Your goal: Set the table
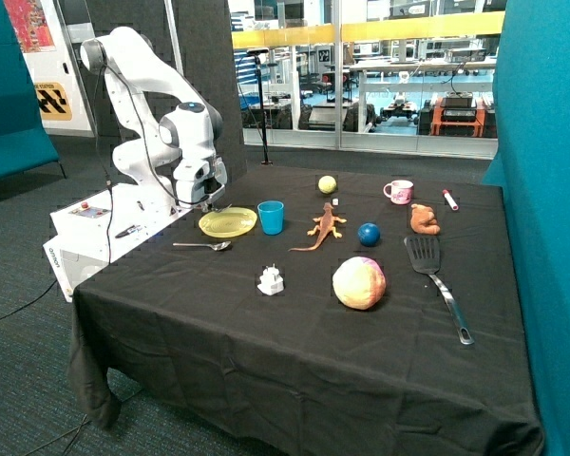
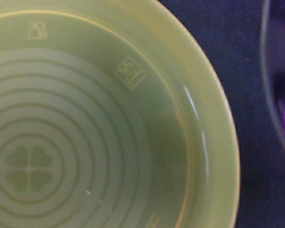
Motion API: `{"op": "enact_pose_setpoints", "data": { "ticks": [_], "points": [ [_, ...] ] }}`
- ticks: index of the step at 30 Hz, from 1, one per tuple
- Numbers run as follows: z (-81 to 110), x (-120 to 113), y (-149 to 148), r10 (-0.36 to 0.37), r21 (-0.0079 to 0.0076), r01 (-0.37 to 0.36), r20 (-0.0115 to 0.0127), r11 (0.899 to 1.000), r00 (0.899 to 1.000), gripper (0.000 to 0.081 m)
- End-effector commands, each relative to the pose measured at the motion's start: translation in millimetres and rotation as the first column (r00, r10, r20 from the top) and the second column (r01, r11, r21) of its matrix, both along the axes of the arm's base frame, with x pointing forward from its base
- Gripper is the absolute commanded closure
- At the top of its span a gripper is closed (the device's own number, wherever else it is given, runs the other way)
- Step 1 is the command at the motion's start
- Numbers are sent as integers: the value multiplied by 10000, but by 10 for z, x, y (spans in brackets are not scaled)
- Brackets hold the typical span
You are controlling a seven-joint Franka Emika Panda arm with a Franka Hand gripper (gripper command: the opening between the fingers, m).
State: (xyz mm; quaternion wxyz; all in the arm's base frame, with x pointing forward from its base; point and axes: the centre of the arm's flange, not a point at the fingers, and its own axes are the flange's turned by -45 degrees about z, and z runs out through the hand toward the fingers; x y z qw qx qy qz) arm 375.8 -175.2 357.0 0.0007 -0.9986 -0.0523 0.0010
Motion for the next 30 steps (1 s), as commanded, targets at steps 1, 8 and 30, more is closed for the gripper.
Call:
{"op": "enact_pose_setpoints", "data": {
  "ticks": [1,8,30],
  "points": [
    [-75,-63,-132,-77,-13,77,20,10000,10000,808],
    [-129,-71,-159,33,-13,-33,20,10000,10000,808],
    [-395,7,-140,134,-13,-134,20,9999,9999,808]
  ]
}}
